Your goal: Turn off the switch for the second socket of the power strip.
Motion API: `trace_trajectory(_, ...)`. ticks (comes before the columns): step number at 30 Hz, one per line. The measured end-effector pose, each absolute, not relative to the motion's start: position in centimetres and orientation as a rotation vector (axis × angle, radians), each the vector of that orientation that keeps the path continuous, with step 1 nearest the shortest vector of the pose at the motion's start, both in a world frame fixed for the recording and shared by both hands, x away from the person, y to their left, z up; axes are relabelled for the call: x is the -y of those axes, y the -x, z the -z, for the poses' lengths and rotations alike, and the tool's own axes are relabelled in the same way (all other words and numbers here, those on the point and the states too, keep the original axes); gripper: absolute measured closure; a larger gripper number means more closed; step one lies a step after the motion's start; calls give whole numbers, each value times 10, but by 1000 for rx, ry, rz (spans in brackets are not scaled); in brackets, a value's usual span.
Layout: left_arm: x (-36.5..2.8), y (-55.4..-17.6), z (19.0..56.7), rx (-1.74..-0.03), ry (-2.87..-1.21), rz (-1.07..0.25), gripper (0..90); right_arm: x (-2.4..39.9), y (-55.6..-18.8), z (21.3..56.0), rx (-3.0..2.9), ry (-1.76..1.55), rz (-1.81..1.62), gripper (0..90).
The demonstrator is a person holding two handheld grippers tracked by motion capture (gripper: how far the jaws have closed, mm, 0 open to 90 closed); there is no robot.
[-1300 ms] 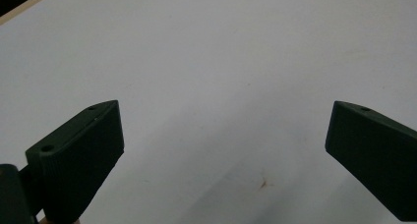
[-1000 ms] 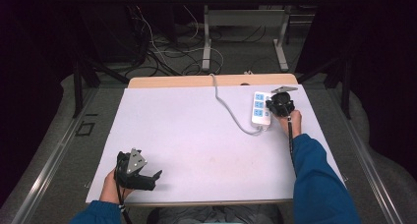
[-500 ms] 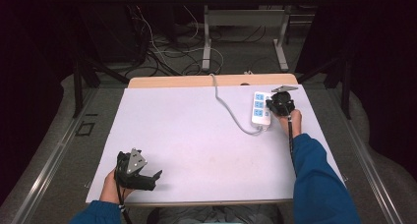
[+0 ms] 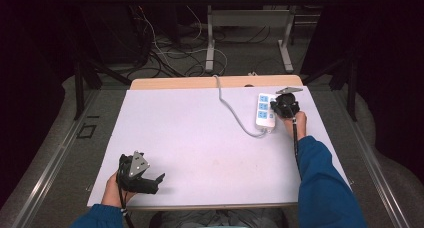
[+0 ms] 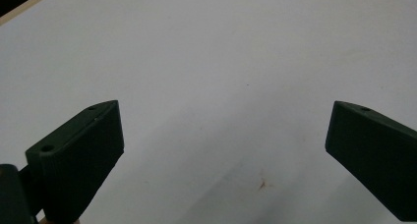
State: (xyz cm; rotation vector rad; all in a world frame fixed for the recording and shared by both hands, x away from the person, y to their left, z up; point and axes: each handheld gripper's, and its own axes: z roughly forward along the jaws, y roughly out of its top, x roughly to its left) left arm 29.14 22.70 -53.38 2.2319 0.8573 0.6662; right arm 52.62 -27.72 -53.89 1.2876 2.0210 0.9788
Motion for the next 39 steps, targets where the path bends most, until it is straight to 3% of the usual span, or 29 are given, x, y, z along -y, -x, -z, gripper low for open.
trace_trajectory(14, -227, -291, 534, -855, -2233, -665, 10, 278, -525, 534, -2024, -1261, -966, 869)
trace_trajectory(17, -227, -291, 533, -852, -2235, -664, 10, 280, -523, 526, -2007, -1283, -1009, 766)
trace_trajectory(26, -227, -290, 533, -852, -2226, -665, 9, 283, -518, 515, -2054, -1300, -1038, 269)
trace_trajectory(29, -227, -290, 534, -852, -2226, -665, 9, 284, -517, 513, -2070, -1293, -1051, 167)
trace_trajectory(39, -227, -290, 534, -850, -2228, -665, 9, 285, -509, 507, -2144, -1289, -1106, 0)
